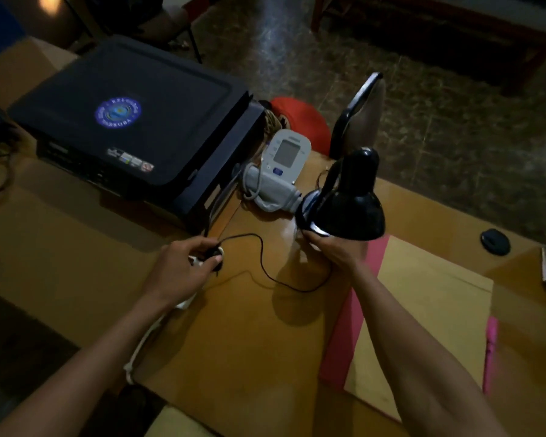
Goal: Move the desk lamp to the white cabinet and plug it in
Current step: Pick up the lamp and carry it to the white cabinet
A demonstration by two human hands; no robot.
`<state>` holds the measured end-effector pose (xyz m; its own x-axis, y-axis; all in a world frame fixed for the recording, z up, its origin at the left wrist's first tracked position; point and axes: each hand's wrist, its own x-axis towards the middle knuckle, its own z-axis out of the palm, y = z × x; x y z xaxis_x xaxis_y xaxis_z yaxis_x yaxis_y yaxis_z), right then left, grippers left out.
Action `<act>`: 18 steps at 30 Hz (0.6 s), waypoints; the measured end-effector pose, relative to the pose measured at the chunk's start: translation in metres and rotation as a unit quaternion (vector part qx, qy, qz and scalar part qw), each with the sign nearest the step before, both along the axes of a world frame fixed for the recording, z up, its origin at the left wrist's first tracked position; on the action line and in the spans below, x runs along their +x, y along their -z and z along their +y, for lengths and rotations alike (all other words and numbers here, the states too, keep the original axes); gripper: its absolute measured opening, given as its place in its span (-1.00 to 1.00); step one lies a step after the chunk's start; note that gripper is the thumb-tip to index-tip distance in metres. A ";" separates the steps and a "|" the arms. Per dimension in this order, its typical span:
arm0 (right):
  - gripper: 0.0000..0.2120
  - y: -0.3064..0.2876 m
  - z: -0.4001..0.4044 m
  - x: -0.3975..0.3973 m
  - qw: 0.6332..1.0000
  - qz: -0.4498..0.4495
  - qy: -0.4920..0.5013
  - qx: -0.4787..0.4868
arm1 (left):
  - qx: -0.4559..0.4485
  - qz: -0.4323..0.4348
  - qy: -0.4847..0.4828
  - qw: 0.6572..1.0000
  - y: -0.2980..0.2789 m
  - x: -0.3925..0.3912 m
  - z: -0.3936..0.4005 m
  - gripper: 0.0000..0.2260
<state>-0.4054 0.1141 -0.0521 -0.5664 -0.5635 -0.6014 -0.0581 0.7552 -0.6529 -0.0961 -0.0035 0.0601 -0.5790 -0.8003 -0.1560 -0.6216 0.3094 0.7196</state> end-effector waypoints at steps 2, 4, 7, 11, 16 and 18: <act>0.10 0.002 0.007 0.005 0.986 0.161 0.027 -0.016 | -0.008 -0.005 0.010 1.000 0.002 -0.003 0.006 -0.71; 0.10 0.001 0.017 0.012 0.965 0.248 0.045 -0.074 | -0.022 -0.004 0.012 1.000 0.004 -0.005 0.013 -0.70; 0.07 0.005 0.029 0.022 0.948 0.312 0.000 -0.067 | -0.045 -0.003 0.012 0.999 0.006 -0.010 0.027 -0.72; 0.06 0.012 0.043 0.019 0.941 0.327 -0.033 -0.076 | -0.059 -0.016 0.034 0.998 0.007 -0.014 0.042 -0.73; 0.17 0.006 0.035 -0.013 0.935 0.311 -0.127 -0.111 | -0.081 -0.027 0.049 0.995 0.008 -0.015 0.048 -0.72; 0.28 0.005 0.025 -0.018 0.935 0.286 -0.182 -0.104 | -0.087 -0.027 0.047 0.995 0.009 -0.010 0.048 -0.71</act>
<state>-0.4234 0.1388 -0.0568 -0.5098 -0.8525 -0.1155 -0.6709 0.4780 -0.5670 -0.1065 0.0441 0.0508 -0.6467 -0.7610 -0.0524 -0.6204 0.4847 0.6166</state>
